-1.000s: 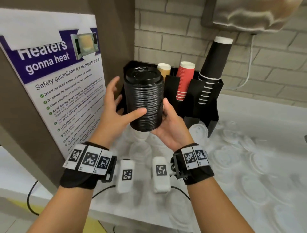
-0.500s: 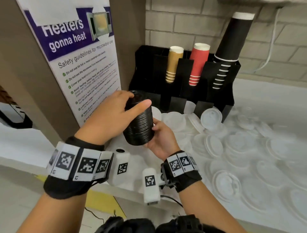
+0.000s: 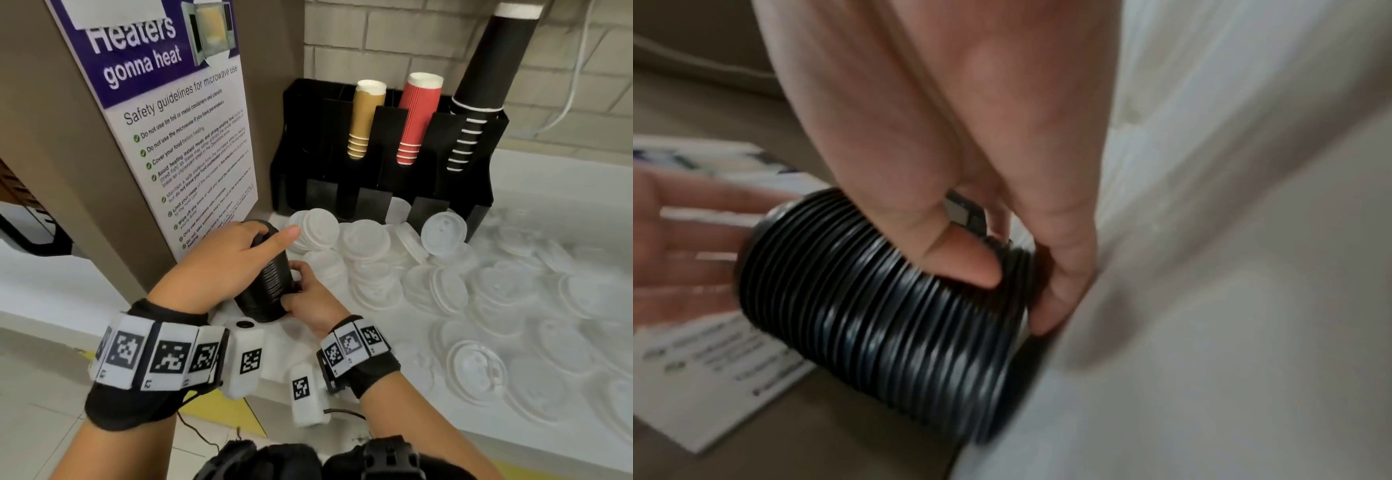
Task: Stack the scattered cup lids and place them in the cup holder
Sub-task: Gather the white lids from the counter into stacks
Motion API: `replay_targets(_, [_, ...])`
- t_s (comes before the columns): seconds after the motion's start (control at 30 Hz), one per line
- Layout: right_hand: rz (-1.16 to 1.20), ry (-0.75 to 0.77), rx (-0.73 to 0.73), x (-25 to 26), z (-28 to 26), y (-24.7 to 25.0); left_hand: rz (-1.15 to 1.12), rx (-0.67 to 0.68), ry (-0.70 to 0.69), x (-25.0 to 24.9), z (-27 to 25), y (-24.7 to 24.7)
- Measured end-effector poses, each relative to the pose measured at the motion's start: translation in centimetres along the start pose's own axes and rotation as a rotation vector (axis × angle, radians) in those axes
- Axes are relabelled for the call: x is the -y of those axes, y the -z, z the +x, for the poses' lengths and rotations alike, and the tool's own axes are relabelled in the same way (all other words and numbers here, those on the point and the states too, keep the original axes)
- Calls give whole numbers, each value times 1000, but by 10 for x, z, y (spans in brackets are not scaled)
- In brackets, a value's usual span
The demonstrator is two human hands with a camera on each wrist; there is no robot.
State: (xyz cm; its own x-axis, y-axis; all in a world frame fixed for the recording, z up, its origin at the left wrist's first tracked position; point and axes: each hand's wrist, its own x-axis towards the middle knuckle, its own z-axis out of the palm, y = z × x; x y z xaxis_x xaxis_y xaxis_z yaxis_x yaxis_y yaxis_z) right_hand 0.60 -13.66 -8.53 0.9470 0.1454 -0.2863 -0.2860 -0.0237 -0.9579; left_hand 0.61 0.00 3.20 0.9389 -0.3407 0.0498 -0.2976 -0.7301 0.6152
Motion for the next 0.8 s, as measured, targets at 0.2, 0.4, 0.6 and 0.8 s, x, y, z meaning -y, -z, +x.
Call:
replay_targets(0.2, [-494, 52, -20, 6, 6, 3, -8, 19, 10, -4, -2, 3])
replay_targets(0.4, [-560, 55, -53, 8, 2, 5, 50, 37, 27, -5, -1, 0])
replay_targets(0.6, [-578, 31, -6, 18, -8, 14, 61, 53, 33, -6, -1, -2])
replay_targets(0.8, [-756, 160, 116, 83, -36, 65, -245, -136, -117, -29, 10, -6])
